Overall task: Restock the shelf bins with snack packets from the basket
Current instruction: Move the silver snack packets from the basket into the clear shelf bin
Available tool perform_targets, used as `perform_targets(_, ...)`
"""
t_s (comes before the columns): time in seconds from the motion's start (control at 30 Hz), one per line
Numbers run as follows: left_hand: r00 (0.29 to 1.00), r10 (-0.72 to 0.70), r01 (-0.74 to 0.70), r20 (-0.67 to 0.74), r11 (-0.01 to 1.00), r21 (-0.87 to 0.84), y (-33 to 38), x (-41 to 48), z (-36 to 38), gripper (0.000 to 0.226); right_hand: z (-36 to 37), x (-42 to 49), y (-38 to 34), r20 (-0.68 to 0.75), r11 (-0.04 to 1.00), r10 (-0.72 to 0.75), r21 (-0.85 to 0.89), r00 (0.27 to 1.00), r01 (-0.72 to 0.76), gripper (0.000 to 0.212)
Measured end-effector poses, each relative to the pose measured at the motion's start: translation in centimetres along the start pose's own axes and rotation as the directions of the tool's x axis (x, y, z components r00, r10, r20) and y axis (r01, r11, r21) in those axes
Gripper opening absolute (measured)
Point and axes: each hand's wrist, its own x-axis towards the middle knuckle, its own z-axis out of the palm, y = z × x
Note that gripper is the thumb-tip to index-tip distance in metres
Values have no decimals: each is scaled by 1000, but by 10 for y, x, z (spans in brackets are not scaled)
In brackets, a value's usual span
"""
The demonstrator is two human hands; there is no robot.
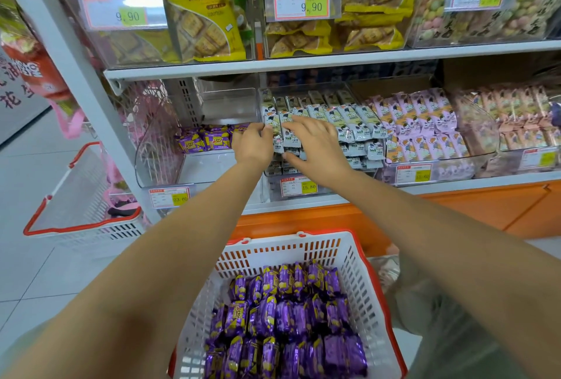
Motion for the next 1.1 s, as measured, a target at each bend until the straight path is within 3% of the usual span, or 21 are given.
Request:
perform_targets(0.27, 1000, -6, 5, -10, 993, -121, -5, -9, -3, 43, -6, -13, 1, -53, 994, -15, 103, 998, 21, 58)
perform_targets(0.4, 997, 32, -41, -74, 992, -116, -13, -24, -12, 40, -20, -34, -6, -186, 983, -23, 176, 982, 56, 40)
perform_targets(0.5, 971, 107, -120, -214, 992, -50, -28, -44, -18, 33, -21, -59, -9, -202, 973, -61, 206, 978, 103, 25)
perform_targets(0.63, 922, 198, -206, -334, 979, 13, -61, -74, -17, 23, -11, -96, -8, -106, 959, -50, 273, 993, 77, 18)
perform_targets(0.77, 968, 164, -147, -192, 984, 97, -106, -94, -3, 19, 15, -127, -2, 155, 957, 87, 261, 984, -126, 20)
perform_targets(0.9, 991, -10, -30, 136, 958, 286, -161, -110, 19, 20, 55, -153, 4, 512, 932, 218, 143, 831, -332, 41)
perform_targets(1.1, 821, -335, 71, 462, 863, 501, -242, -129, 44, 35, 117, -190, 0, 803, 880, 281, 4, 526, -475, 72)
